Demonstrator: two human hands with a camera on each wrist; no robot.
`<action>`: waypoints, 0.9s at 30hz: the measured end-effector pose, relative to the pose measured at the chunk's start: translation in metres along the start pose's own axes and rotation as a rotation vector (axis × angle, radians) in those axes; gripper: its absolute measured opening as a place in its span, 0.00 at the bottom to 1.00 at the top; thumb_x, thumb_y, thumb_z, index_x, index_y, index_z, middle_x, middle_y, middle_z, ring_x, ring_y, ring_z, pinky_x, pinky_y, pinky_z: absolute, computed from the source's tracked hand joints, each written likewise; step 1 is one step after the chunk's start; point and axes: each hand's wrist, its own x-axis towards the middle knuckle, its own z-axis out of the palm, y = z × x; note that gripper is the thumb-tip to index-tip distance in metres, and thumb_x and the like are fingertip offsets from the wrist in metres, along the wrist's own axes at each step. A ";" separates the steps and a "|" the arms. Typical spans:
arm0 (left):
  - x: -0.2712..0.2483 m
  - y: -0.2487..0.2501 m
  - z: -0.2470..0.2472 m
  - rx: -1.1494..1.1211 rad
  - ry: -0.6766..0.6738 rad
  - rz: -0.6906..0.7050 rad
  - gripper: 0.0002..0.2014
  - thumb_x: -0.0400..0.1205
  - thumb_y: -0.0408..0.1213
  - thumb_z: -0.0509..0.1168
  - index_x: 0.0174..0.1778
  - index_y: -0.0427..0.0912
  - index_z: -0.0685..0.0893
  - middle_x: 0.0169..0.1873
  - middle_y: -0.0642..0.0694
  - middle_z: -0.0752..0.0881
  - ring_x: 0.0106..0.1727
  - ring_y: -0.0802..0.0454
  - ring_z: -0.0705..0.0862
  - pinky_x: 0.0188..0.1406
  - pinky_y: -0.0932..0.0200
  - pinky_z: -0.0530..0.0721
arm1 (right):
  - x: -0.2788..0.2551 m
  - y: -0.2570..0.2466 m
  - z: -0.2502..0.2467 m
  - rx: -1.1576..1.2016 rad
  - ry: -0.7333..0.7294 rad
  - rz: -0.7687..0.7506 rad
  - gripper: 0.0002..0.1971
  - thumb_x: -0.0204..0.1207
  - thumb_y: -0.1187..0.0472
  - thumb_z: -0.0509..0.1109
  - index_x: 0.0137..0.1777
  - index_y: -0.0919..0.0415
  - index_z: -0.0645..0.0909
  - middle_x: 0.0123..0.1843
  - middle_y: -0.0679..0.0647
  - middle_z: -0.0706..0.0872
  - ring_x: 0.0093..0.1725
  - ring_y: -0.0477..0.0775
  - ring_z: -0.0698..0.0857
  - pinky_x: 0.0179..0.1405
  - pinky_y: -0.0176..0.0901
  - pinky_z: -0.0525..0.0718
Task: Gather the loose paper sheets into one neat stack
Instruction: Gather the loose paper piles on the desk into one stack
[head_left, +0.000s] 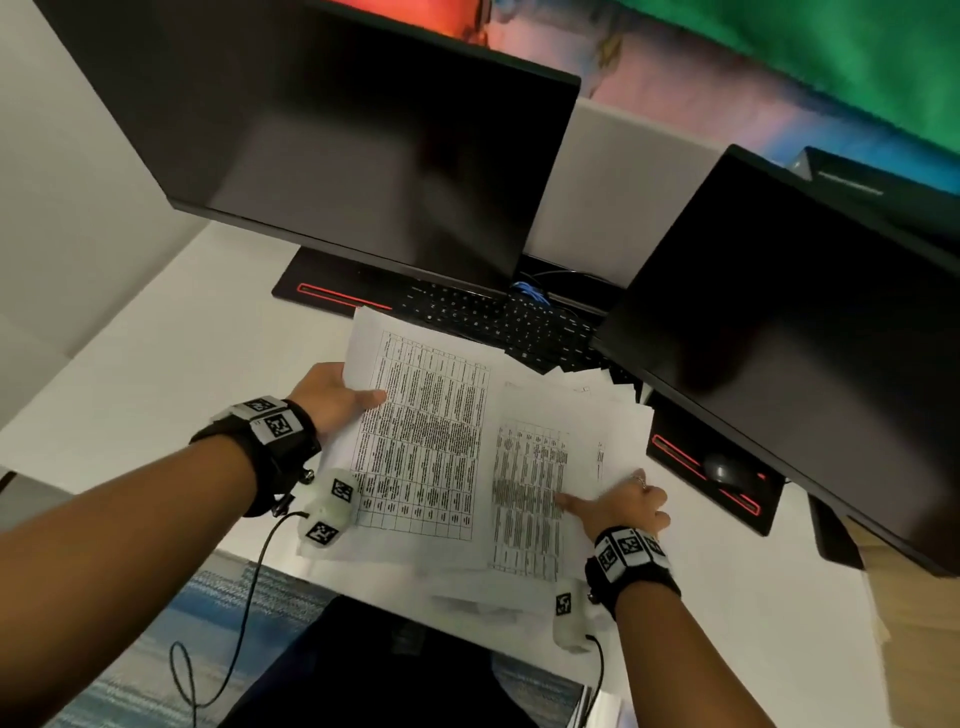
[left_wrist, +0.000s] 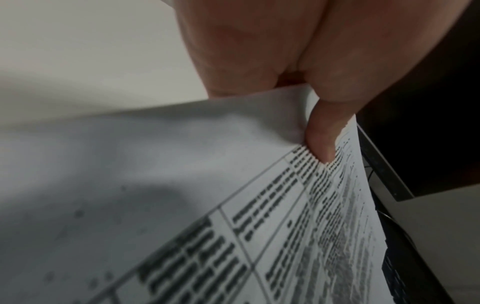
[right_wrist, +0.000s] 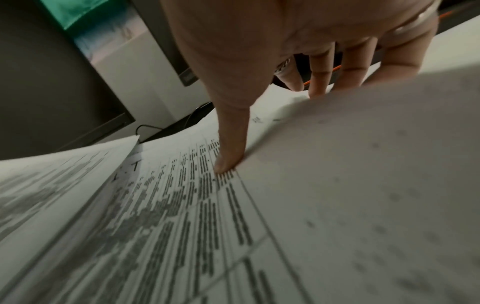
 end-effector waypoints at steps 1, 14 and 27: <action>-0.001 -0.002 -0.002 -0.006 0.004 -0.003 0.29 0.57 0.55 0.80 0.51 0.45 0.91 0.50 0.43 0.94 0.55 0.38 0.91 0.64 0.35 0.85 | 0.001 0.001 -0.002 -0.001 -0.005 0.013 0.66 0.54 0.33 0.84 0.85 0.61 0.53 0.76 0.62 0.66 0.72 0.69 0.71 0.66 0.64 0.79; -0.001 -0.007 -0.009 -0.089 -0.011 -0.021 0.19 0.76 0.38 0.78 0.63 0.42 0.88 0.60 0.45 0.90 0.64 0.40 0.86 0.74 0.34 0.76 | -0.002 0.000 -0.013 0.187 -0.039 0.051 0.51 0.57 0.48 0.89 0.74 0.67 0.65 0.66 0.65 0.82 0.64 0.68 0.84 0.59 0.57 0.86; 0.003 -0.007 0.016 0.141 -0.046 -0.051 0.13 0.80 0.40 0.74 0.58 0.39 0.86 0.56 0.38 0.90 0.59 0.36 0.88 0.66 0.35 0.83 | -0.053 -0.005 -0.104 0.267 0.301 -0.331 0.09 0.84 0.61 0.67 0.59 0.66 0.79 0.52 0.64 0.86 0.55 0.64 0.83 0.55 0.55 0.83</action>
